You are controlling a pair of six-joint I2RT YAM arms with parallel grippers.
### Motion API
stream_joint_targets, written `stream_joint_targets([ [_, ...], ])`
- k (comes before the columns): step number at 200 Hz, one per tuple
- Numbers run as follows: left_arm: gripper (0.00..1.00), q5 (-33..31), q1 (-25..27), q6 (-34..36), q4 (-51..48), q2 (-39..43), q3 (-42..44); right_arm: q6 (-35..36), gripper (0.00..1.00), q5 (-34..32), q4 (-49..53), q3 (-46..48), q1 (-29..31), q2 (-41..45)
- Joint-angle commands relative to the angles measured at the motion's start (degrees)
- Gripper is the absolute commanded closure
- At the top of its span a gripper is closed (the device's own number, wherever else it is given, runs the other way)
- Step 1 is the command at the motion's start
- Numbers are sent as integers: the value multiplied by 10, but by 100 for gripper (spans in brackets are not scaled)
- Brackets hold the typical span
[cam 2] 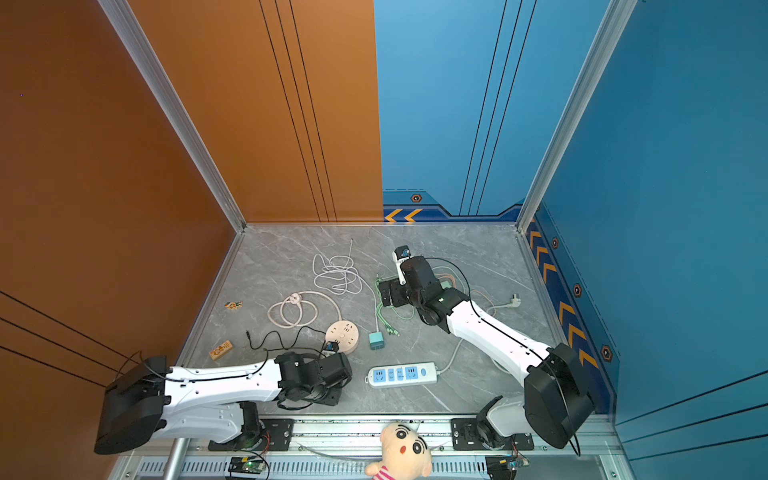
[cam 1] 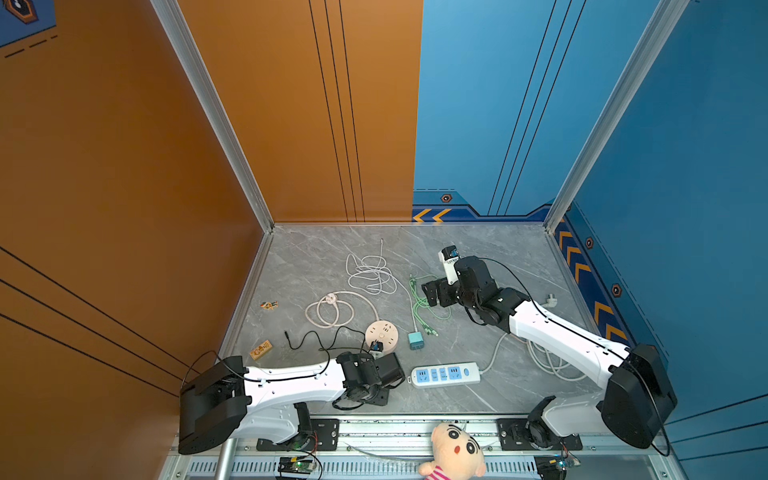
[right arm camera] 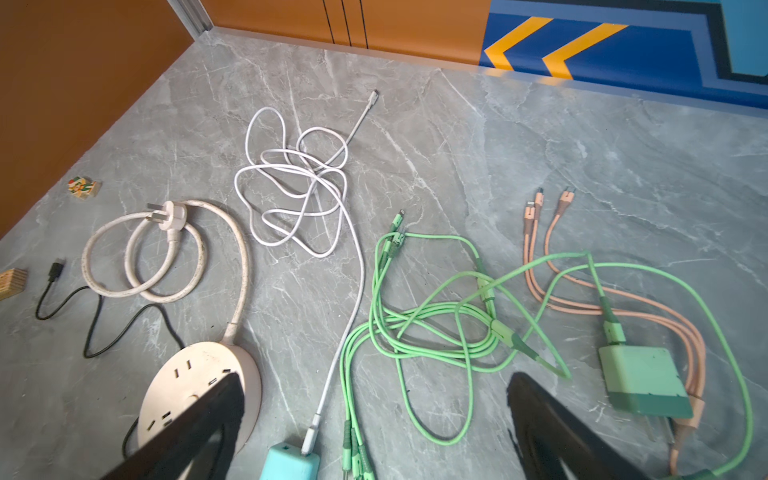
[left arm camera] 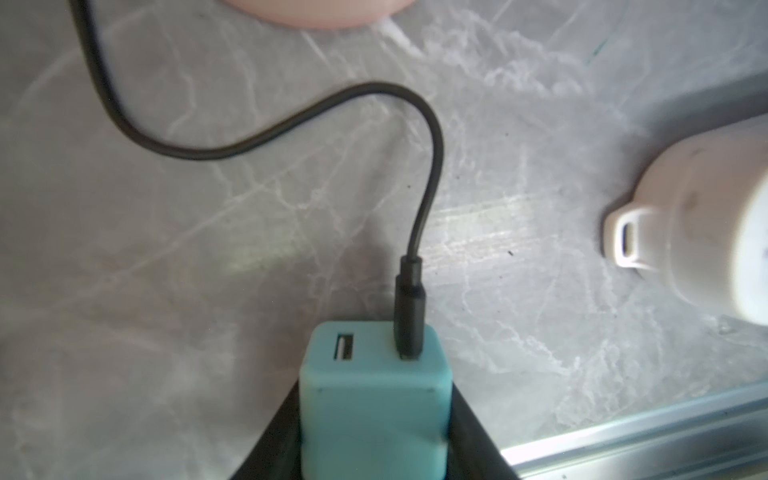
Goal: Insert the plug
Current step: 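Grasp the teal charger with the left gripper and lift it, then carry the teal charger to the right gripper while the right gripper closes on it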
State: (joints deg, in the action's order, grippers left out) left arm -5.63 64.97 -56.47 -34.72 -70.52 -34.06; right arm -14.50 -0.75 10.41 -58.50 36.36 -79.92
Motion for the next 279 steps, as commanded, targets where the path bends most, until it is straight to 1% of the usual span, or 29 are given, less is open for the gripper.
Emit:
stream_joint_targets([
  [1,88,3,-22,50,-37,40,-13,-22,0,48,8,-22,-10,-6],
  [35,89,-34,-36,85,-110,86,-43,-38,0,129,7,-39,-20,-21],
  [52,90,-51,-49,105,-130,108,-57,-43,0,179,4,-50,-21,-33],
  [53,90,-52,-50,106,-130,110,-58,-44,0,190,4,-50,-21,-36],
  [59,90,-58,-58,113,-136,116,-62,-48,0,210,2,-56,-22,-41],
  [73,90,-76,-76,134,-146,128,-77,-61,0,246,-3,-64,-22,-53],
  [95,90,-112,-103,158,-151,134,-107,-89,0,279,-26,-65,-26,-66],
  [120,91,-144,-134,191,-150,133,-129,-104,1,318,-38,-68,-29,-75],
  [140,91,-159,-157,226,-149,130,-143,-122,1,366,-60,-69,-27,-88],
  [155,92,-163,-168,273,-150,125,-158,-139,2,416,-77,-75,-22,-110],
  [164,92,-164,-177,296,-149,124,-167,-151,3,435,-90,-77,-19,-122],
  [186,92,-142,-197,349,-129,123,-180,-179,4,474,-130,-80,-9,-149],
  [217,93,-131,-208,405,-96,103,-175,-189,4,497,-143,-93,2,-170],
  [237,93,-118,-218,432,-47,90,-160,-193,4,514,-153,-99,8,-180],
  [279,95,-92,-229,465,31,68,-153,-207,6,550,-172,-106,20,-199],
])
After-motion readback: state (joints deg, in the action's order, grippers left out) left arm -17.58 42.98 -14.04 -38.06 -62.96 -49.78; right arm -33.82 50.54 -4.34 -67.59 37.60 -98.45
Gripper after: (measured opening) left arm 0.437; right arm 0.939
